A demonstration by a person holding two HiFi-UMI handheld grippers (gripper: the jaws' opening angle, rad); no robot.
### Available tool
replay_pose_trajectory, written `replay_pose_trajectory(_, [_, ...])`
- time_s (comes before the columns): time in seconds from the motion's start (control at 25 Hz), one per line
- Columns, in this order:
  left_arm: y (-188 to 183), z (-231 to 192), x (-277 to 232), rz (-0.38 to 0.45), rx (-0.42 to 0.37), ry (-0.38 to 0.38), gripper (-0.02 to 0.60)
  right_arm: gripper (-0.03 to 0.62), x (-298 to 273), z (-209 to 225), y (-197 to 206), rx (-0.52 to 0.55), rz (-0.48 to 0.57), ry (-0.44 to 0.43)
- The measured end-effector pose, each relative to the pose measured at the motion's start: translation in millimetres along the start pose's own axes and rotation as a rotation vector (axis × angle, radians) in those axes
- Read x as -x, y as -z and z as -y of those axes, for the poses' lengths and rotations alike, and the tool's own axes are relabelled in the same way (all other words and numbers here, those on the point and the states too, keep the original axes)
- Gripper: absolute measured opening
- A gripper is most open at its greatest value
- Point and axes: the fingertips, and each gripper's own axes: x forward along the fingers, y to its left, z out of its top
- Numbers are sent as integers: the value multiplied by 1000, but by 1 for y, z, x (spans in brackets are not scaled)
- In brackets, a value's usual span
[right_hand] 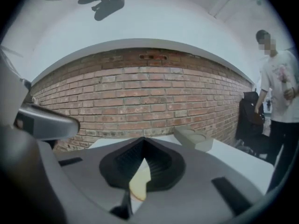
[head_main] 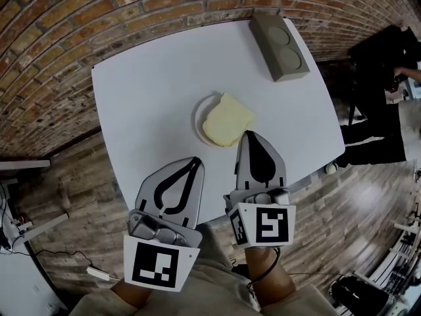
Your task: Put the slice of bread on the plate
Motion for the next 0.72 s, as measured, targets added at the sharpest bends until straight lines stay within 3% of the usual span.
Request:
replay_pose_trajectory(0.44, [-11,3,12,30,-3,7,9,6,49,-31,-55,93,123,-21])
replay_pose_trajectory(0.72, [-32,9,27,76,11,4,9,6,83,-42,-74,98,158,-6])
